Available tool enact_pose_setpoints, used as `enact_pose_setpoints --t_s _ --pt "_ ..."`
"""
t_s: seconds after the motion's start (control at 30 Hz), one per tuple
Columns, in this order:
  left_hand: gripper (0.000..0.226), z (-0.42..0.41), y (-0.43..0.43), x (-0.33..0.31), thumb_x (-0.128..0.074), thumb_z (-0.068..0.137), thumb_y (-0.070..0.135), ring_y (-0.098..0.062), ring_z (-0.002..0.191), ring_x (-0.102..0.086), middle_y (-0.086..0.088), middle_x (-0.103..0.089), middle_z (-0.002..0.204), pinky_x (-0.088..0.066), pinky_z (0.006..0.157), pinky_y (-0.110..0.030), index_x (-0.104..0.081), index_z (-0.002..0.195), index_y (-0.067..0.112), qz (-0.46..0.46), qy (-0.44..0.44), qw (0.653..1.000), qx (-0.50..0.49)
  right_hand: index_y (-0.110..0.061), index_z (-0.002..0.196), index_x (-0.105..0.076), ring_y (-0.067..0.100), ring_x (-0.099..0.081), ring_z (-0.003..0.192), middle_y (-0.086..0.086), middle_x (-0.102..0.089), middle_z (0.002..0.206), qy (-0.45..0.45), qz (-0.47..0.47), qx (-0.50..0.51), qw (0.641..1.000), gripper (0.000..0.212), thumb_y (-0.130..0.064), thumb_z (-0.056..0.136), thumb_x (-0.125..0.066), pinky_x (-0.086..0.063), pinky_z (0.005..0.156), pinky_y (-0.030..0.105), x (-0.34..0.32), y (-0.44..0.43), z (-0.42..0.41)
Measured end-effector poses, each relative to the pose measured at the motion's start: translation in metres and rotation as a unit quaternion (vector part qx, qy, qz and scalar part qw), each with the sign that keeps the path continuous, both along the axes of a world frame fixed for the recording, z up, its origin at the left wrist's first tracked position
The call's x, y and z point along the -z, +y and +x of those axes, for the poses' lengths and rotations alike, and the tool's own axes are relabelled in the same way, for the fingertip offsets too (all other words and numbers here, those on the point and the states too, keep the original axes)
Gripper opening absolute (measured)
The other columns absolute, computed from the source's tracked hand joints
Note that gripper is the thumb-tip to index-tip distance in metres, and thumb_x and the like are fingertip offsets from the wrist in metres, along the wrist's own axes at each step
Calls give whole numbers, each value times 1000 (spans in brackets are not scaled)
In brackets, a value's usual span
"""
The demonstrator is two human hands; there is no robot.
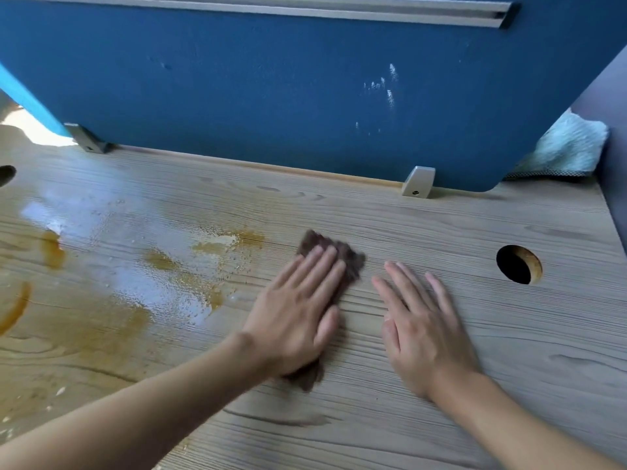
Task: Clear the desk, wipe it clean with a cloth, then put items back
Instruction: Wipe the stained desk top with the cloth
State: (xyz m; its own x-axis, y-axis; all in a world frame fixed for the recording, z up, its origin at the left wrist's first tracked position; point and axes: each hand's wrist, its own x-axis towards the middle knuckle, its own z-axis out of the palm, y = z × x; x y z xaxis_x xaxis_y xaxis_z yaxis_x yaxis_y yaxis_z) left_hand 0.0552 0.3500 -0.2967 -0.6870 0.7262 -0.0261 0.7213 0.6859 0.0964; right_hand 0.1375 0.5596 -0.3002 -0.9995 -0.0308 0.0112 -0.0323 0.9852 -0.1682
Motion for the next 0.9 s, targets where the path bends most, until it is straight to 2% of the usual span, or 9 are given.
enact_pose_setpoints --t_s 0.1,0.27,0.33,0.5,0.57,0.63,0.77,0.83,0.9 --pt "64 -8 -18 1 -21 102 47 -15 154 -1 -2 -7 166 -4 125 -35 -16 159 20 -6 -28 995 92 -17 147 -46 18 -28 148 5 -35 159 -4 3 0 1000 59 -30 92 -31 -24 119 50 0 -1 0" --pt "68 -86 -6 2 -7 96 49 -14 153 5 -2 1 167 1 125 -34 -6 160 23 -22 -13 987 -158 -18 150 -41 16 -23 150 3 -31 161 -7 14 1 1000 59 -29 94 -27 -20 121 49 1 0 1" --pt "69 -76 -1 5 -5 96 49 -15 152 11 -2 5 166 5 124 -34 -2 160 20 -20 -17 984 -175 -18 149 -42 17 -25 149 3 -32 160 -1 19 1 1000 59 -29 94 -28 -20 121 49 2 0 0" --pt "66 20 -22 3 -25 101 48 -20 154 1 -7 -9 166 -4 125 -38 -18 159 16 16 -10 999 35 -8 138 -55 27 -40 142 13 -46 151 31 62 11 998 59 -27 87 -32 -24 116 58 1 -9 0" --pt "65 13 -31 4 -28 100 46 -16 154 0 -4 -8 166 -4 125 -36 -19 159 20 16 -28 997 72 -4 135 -57 30 -43 139 16 -49 146 49 50 9 998 56 -25 88 -35 -27 114 58 0 -28 -2" --pt "66 -23 -33 4 -22 99 48 -13 154 2 -1 -5 167 -3 125 -34 -15 159 24 11 -16 999 26 -3 139 -51 31 -40 141 17 -46 149 47 22 7 999 57 -30 91 -35 -28 115 56 4 -48 -3" --pt "69 -97 -33 4 -11 96 49 -12 153 5 0 0 167 0 125 -34 -8 160 24 -5 -12 982 -188 -9 146 -47 30 -31 147 17 -37 156 25 38 4 999 61 -35 92 -33 -25 116 57 8 -58 -1" --pt "69 -95 -29 7 -13 97 49 -15 153 4 -3 -1 167 0 125 -35 -9 160 20 3 -8 978 -207 -9 145 -48 30 -32 146 17 -38 155 22 38 6 999 62 -35 91 -34 -26 116 58 9 -58 -3" --pt "69 -64 -26 5 -16 98 48 -19 154 2 -6 -6 166 -3 125 -38 -13 159 16 10 7 987 -161 -9 144 -50 31 -34 145 17 -39 155 22 36 6 999 62 -35 90 -35 -28 114 59 9 -59 -3"
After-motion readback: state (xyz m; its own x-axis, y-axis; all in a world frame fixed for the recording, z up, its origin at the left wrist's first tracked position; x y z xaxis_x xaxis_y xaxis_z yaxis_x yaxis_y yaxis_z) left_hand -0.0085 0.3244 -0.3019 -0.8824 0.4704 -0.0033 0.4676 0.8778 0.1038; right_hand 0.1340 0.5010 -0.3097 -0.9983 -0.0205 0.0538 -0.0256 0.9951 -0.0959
